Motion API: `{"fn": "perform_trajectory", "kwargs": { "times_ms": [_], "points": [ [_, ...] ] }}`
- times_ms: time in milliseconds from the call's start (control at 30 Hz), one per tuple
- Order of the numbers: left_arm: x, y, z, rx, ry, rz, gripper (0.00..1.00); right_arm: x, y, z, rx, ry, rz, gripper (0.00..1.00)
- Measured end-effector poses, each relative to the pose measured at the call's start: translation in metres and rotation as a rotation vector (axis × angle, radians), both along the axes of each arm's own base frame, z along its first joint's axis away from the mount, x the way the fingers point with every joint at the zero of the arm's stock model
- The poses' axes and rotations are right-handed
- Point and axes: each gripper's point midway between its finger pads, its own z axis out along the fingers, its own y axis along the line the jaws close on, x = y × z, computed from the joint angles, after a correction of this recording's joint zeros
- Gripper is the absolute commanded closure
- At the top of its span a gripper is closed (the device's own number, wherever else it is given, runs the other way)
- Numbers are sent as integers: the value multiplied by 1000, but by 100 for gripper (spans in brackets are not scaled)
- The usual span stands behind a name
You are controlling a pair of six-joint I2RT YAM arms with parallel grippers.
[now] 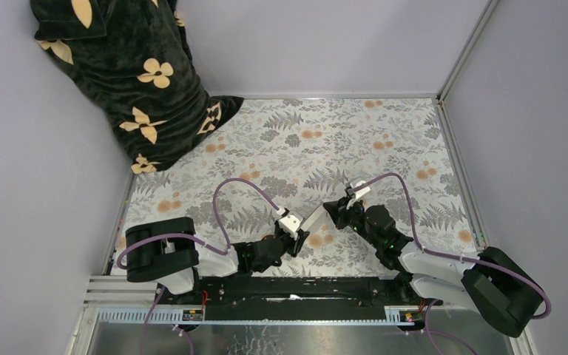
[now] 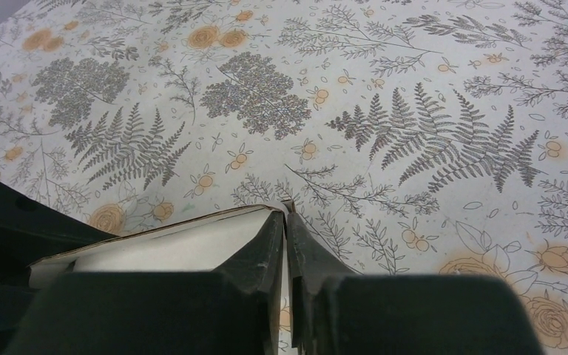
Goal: Fold the paper box
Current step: Close the paper box at the center of the board.
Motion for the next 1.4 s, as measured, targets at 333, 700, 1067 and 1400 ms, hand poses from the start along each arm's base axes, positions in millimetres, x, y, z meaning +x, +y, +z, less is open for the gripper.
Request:
{"fn": "perform_trajectory", "kwargs": {
  "times_ms": [333,700,1067,1400],
  "points": [
    [0,-1,0,6,1,-1,92,-4,-12,-7,-13,56,-53,58],
    [2,-3,0,17,2,6,92,5,-27,17,1,245,-247,36],
    [5,-3,-1,37,2,33,92,4,-9,61,95,628,-431,7],
    [8,-4,-1,48,10,59,92,-32,-26,17,35,885,-574,7]
  ]
}}
